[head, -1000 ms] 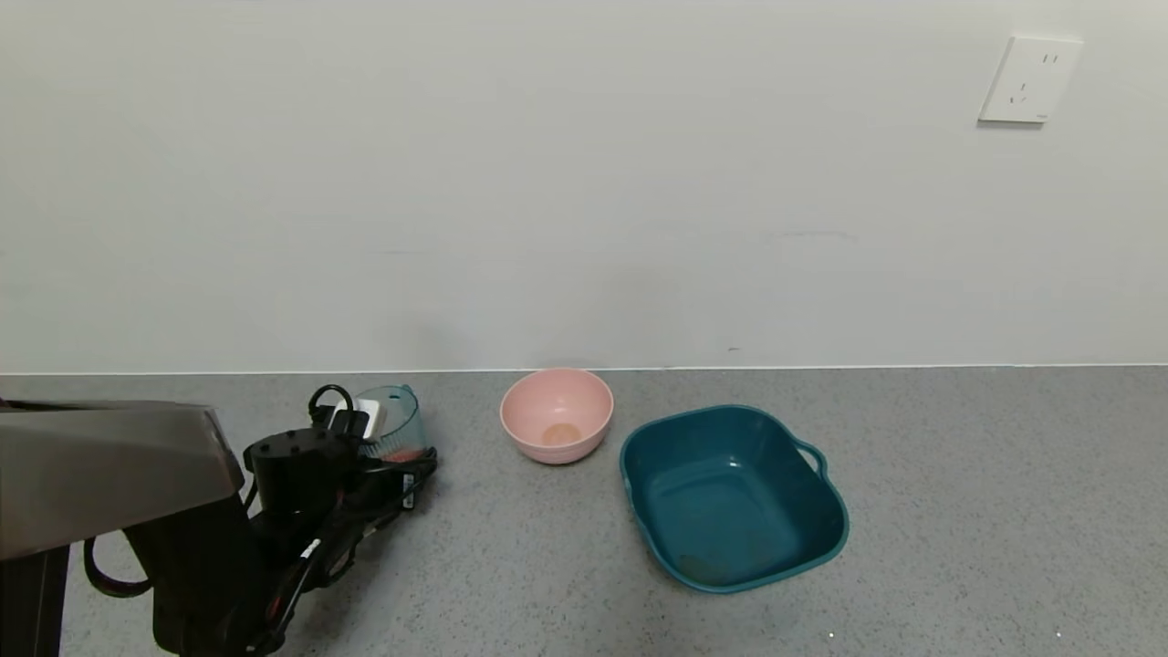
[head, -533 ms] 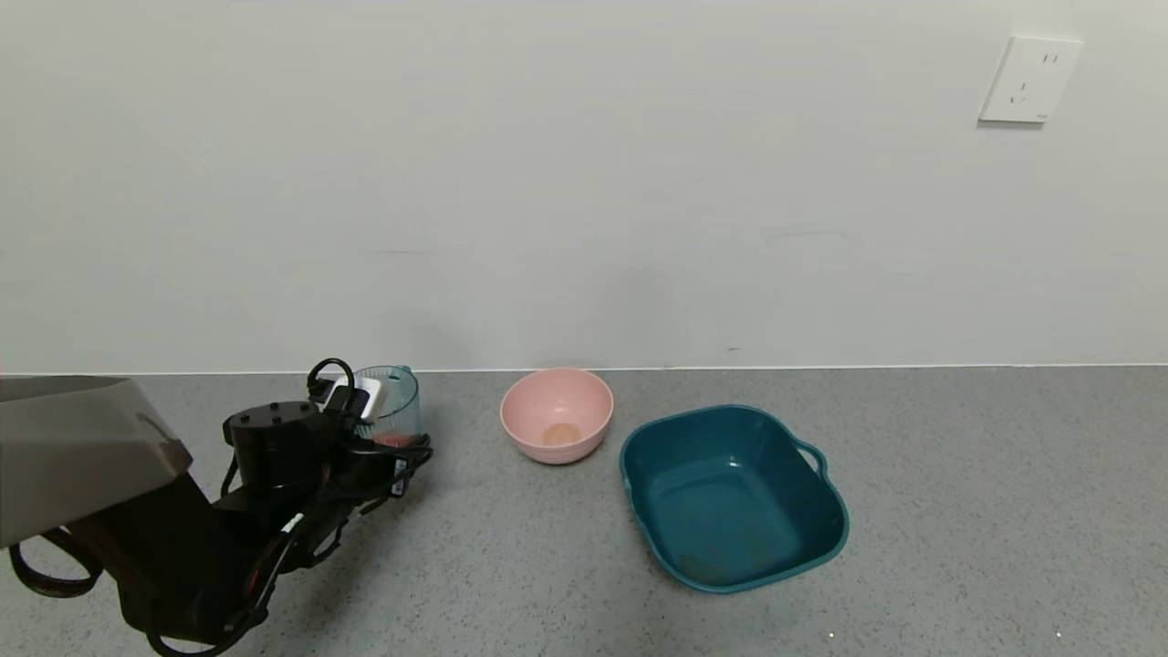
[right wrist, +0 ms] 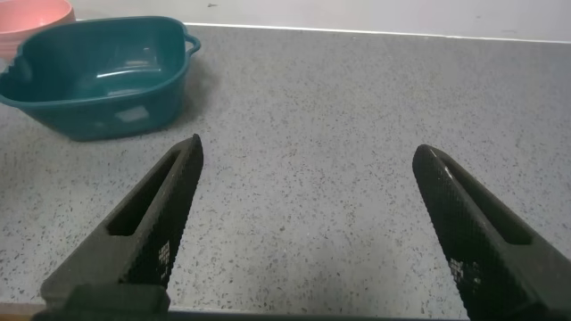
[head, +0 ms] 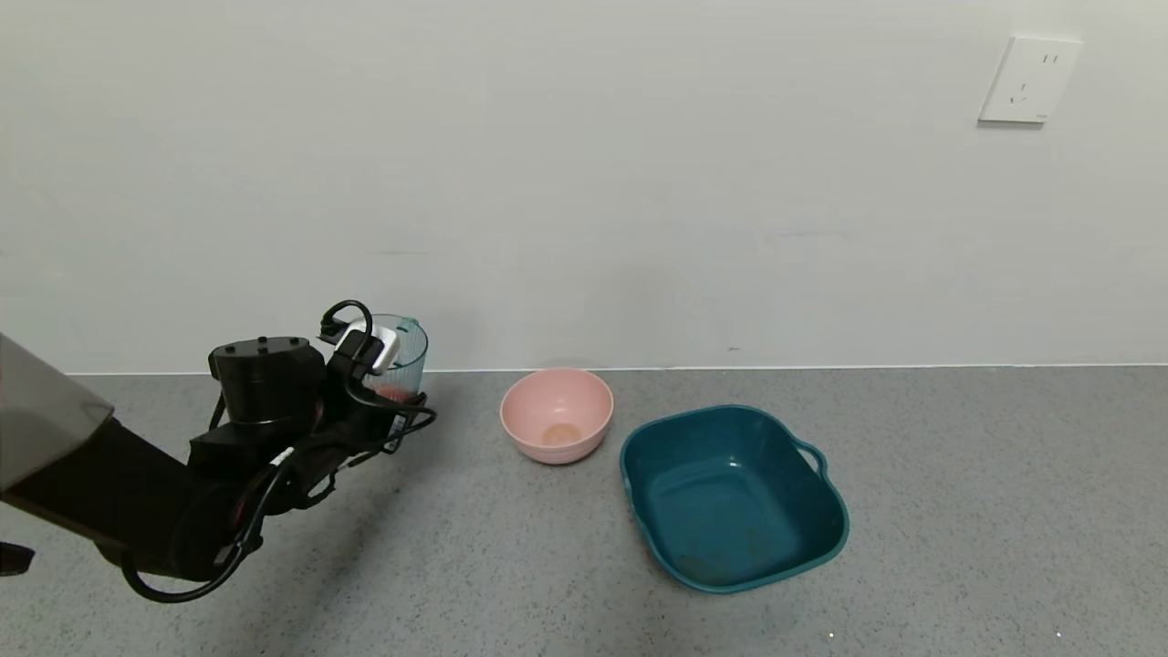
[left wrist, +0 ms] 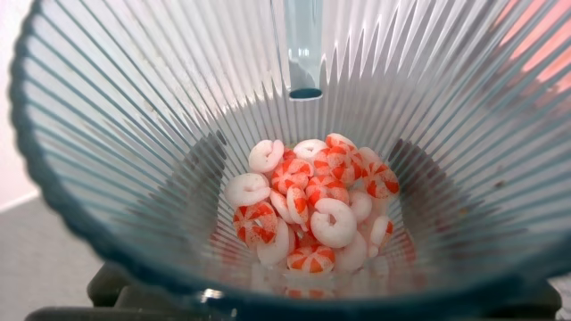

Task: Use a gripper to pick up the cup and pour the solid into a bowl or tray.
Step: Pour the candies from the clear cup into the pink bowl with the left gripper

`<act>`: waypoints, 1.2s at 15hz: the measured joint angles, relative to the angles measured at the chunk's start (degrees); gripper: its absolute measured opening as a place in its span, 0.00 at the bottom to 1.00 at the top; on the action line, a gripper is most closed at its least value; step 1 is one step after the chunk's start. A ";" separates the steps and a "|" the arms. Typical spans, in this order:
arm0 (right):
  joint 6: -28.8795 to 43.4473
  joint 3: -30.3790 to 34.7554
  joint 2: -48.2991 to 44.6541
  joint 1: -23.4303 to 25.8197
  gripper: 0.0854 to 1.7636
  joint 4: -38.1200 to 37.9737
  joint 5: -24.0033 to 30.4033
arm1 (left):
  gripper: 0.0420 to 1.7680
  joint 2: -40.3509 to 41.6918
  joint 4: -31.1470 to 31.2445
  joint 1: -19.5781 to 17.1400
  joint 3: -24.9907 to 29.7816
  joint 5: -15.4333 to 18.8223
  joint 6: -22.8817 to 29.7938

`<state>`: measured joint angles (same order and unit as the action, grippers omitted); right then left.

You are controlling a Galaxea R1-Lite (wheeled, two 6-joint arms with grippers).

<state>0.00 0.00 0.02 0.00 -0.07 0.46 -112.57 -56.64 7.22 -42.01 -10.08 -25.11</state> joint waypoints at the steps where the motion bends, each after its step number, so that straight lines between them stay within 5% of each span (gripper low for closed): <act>1: 0.00 0.00 0.00 0.00 0.97 0.00 -0.02 | 0.73 0.28 1.02 0.72 -1.32 -0.66 -1.48; 9: 0.00 0.00 0.00 0.00 0.97 -0.02 0.00 | 0.73 0.66 13.25 7.06 -13.51 -6.81 -8.18; 18: 0.00 0.00 0.00 0.00 0.97 -0.02 -0.05 | 0.73 -4.22 16.57 11.03 -24.81 -17.53 -31.56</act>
<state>0.00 0.00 0.02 0.00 -0.10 0.41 -116.79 -40.07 18.25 -66.82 -27.61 -56.67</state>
